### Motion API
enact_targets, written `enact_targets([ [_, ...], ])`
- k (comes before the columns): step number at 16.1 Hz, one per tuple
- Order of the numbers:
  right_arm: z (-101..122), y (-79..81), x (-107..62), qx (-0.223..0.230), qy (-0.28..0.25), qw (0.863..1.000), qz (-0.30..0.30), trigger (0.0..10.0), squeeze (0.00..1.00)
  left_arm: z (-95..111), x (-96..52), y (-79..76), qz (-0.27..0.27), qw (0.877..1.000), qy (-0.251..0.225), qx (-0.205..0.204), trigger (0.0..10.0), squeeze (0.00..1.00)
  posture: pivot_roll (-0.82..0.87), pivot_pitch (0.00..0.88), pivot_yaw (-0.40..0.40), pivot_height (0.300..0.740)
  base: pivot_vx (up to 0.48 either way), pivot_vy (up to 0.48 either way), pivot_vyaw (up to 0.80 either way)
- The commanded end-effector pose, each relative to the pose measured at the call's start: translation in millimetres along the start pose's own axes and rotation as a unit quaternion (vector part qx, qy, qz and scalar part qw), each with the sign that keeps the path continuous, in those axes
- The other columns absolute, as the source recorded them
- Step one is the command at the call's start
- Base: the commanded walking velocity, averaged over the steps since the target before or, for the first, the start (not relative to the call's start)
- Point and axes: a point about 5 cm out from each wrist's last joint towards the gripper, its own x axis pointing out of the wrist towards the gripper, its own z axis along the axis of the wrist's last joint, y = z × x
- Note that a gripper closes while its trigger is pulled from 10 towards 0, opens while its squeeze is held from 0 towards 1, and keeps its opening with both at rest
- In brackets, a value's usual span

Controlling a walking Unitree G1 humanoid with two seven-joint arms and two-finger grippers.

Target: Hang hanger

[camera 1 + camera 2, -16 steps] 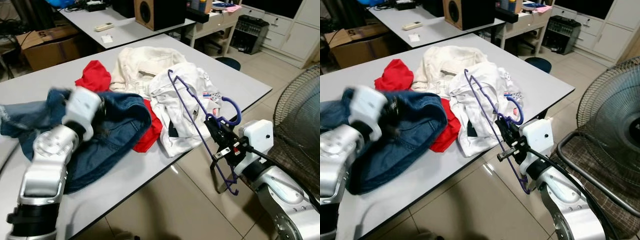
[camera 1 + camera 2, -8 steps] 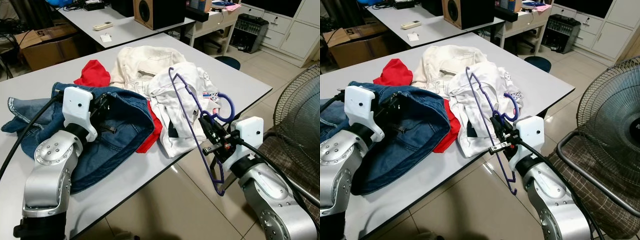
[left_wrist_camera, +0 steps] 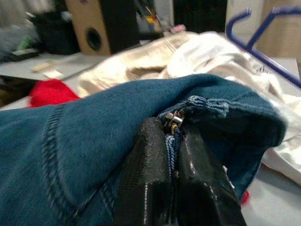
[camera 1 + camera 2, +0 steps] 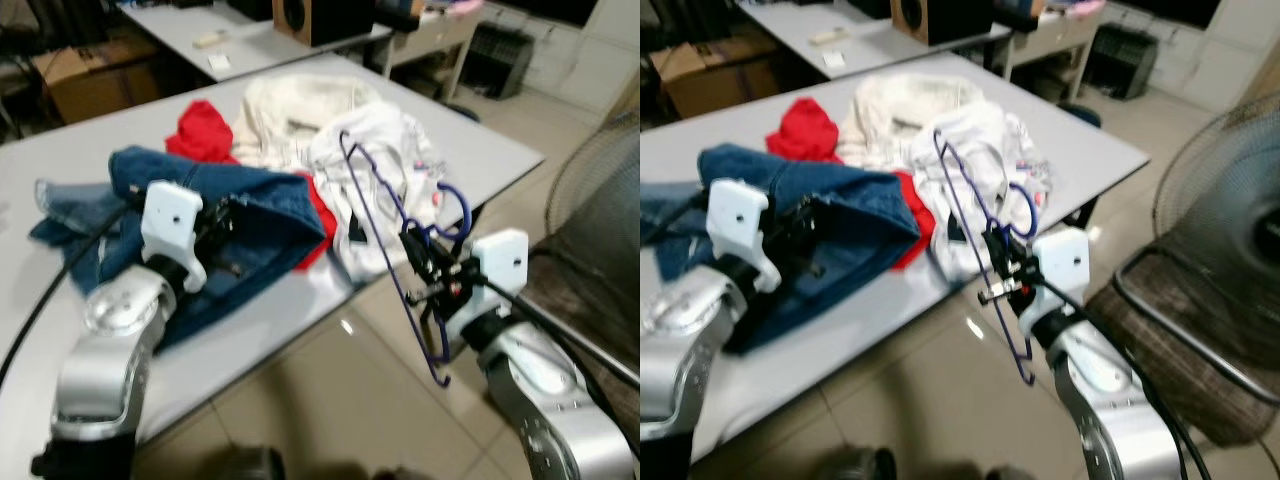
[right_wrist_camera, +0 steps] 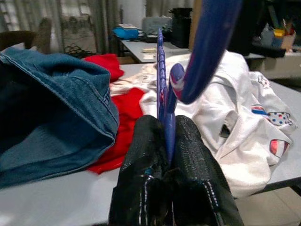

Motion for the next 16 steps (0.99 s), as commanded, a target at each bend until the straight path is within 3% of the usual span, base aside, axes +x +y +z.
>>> enact_targets([
  [1, 3.0, -0.4, 2.0, -0.009, -0.006, 1.0, 0.003, 10.0, 0.0, 1.6, -1.5, -1.9, -0.005, 1.0, -0.003, 0.004, 10.0, 0.0, -0.01, 0.0, 0.032, 0.74, -0.24, 0.0, 0.0],
  [5, 2.4, -1.0, 0.9, -0.013, -0.005, 1.0, 0.005, 10.0, 0.0, 0.4, -2.0, -4.6, -0.014, 1.0, 0.001, 0.007, 10.0, 0.0, -0.01, 0.0, 0.033, 0.74, -0.06, 0.0, 0.0],
  [9, -1.7, -1.1, -3.1, -0.02, 0.003, 1.0, 0.005, 10.0, 0.0, -20.3, -10.7, -12.3, -0.023, 0.999, 0.028, 0.004, 10.0, 0.0, 0.0, 0.0, 0.029, 0.74, 0.0, 0.0, 0.0],
  [10, -2.2, -0.7, -4.8, -0.044, 0.007, 0.999, 0.012, 10.0, 0.0, -30.5, -15.7, -17.5, -0.026, 0.999, 0.04, 0.003, 10.0, 0.0, 0.0, 0.0, 0.027, 0.74, 0.0, 0.0, 0.0],
  [16, -13.9, 3.8, -14.2, -0.044, 0.034, 0.997, 0.056, 10.0, 0.0, -33.5, -25.2, -27.7, -0.027, 0.999, 0.044, -0.005, 10.0, 0.0, 0.01, 0.0, 0.012, 0.74, 0.0, -0.471, 0.49],
])
